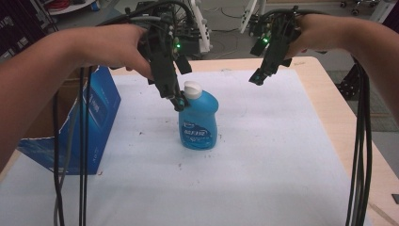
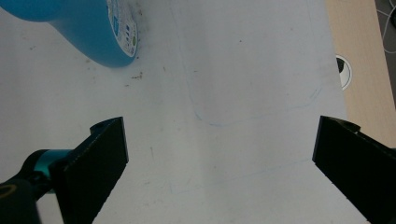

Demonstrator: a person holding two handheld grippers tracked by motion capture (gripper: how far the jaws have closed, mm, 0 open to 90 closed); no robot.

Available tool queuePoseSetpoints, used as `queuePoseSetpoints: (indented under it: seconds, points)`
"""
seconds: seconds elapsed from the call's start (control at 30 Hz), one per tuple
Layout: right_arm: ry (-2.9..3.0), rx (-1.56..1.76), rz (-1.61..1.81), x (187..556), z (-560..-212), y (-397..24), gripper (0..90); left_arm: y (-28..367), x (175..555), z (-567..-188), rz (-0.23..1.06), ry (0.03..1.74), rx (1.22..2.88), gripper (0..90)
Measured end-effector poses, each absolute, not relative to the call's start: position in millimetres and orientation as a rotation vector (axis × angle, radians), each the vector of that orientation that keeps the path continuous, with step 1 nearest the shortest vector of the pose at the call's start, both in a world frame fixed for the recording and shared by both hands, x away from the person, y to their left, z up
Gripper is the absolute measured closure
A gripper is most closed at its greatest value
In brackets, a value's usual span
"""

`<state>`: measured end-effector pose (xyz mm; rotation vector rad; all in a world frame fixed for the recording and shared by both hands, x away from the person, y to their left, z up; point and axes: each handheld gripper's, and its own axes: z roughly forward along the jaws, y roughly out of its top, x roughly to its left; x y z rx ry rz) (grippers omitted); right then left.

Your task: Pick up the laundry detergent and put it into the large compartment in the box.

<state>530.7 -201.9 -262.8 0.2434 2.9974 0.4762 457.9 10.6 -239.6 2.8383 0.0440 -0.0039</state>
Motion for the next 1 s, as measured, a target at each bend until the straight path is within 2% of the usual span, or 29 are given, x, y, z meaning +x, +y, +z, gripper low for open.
queuePoseSetpoints:
  seconds: [1.0]
  points:
    - [2.995,0.243,0.488,533,-264,-206,2.5,-15,470,-277,-0.043,-0.025,2.911,1.7]
